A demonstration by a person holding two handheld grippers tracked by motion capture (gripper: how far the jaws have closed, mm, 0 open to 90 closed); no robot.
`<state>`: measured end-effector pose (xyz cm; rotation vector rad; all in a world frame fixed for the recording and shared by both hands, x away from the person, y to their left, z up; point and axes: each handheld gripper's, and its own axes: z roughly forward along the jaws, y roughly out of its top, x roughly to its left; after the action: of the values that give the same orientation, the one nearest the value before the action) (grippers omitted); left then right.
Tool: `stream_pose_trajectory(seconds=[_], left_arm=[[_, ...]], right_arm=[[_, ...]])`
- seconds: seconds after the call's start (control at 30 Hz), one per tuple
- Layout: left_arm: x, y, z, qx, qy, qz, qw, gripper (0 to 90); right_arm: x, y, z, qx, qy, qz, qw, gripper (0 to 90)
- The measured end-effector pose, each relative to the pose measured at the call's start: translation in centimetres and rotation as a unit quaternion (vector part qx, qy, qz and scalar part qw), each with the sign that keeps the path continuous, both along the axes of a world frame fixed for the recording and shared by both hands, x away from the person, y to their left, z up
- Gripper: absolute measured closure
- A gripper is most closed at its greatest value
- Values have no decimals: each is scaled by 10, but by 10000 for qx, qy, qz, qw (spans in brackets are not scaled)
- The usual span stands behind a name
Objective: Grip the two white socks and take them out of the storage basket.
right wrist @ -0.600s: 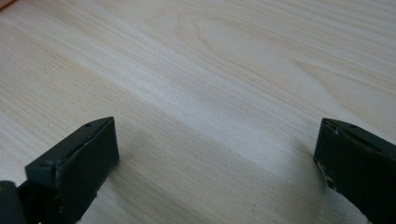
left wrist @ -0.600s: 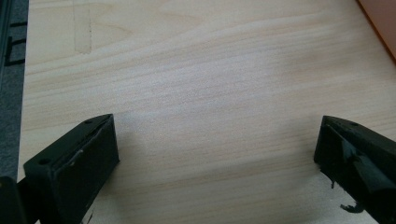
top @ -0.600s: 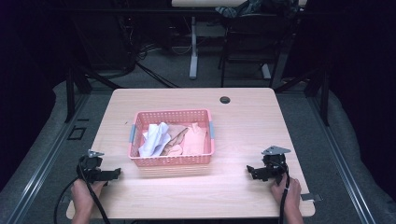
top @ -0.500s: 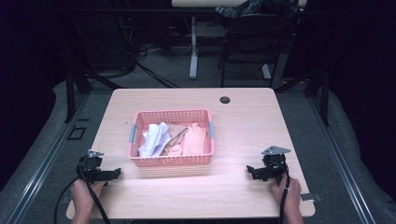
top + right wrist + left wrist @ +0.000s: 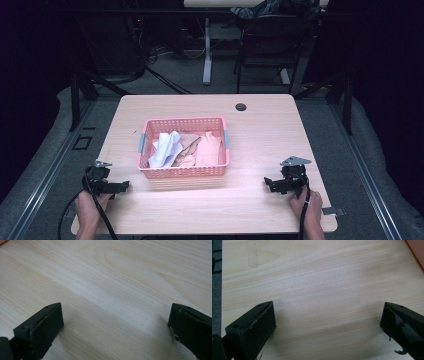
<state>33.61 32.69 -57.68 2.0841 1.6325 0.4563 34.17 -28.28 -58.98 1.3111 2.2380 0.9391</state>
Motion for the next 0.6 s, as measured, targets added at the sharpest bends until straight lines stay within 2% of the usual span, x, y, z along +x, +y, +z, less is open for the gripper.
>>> stream_pose_trajectory(seconds=[0.13, 0.27, 0.4, 0.53, 0.6], left_arm=[[2, 3, 5, -13, 156, 42, 9999, 1], [4, 5, 19, -173, 184, 81, 9996, 1], [6, 3, 26, -175, 163, 0, 9997, 1], [8, 4, 33, -303, 124, -7, 9995, 1], [9, 6, 36, -306, 184, -15, 9994, 1]], right_arm=[[0, 0, 0, 0, 9, -4, 10000, 0], [0, 0, 0, -2, 6, -3, 10000, 0], [0, 0, 0, -1, 6, -3, 10000, 0], [0, 0, 0, 0, -1, 6, 10000, 0], [0, 0, 0, 0, 10, 7, 10000, 0]])
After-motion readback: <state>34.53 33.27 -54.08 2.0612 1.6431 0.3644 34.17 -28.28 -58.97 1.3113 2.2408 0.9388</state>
